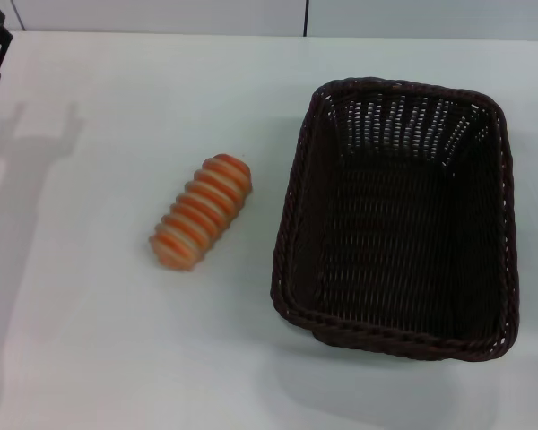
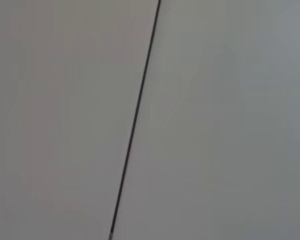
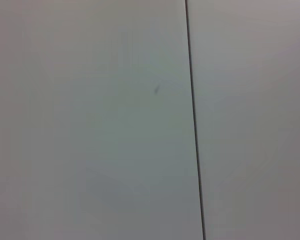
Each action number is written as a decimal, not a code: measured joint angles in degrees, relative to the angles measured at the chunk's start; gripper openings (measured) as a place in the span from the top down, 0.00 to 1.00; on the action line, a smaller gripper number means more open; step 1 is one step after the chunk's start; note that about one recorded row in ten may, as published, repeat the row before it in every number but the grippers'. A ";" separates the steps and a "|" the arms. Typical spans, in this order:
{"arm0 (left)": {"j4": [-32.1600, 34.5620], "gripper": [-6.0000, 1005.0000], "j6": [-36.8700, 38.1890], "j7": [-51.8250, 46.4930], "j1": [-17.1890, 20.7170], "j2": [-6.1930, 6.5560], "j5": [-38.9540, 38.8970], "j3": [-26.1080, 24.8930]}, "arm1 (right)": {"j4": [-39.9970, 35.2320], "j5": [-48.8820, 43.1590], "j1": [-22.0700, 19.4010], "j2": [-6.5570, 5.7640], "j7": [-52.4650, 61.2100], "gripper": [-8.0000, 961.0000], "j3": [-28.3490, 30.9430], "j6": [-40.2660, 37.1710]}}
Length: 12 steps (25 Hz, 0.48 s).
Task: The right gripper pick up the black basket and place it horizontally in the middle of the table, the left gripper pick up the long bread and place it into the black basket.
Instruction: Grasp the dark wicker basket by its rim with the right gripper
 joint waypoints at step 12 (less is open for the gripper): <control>0.93 0.18 0.43 -0.41 0.30 0.03 0.22 -0.05 | -0.02 0.28 0.75 0.34 0.00 0.19 0.22 -0.11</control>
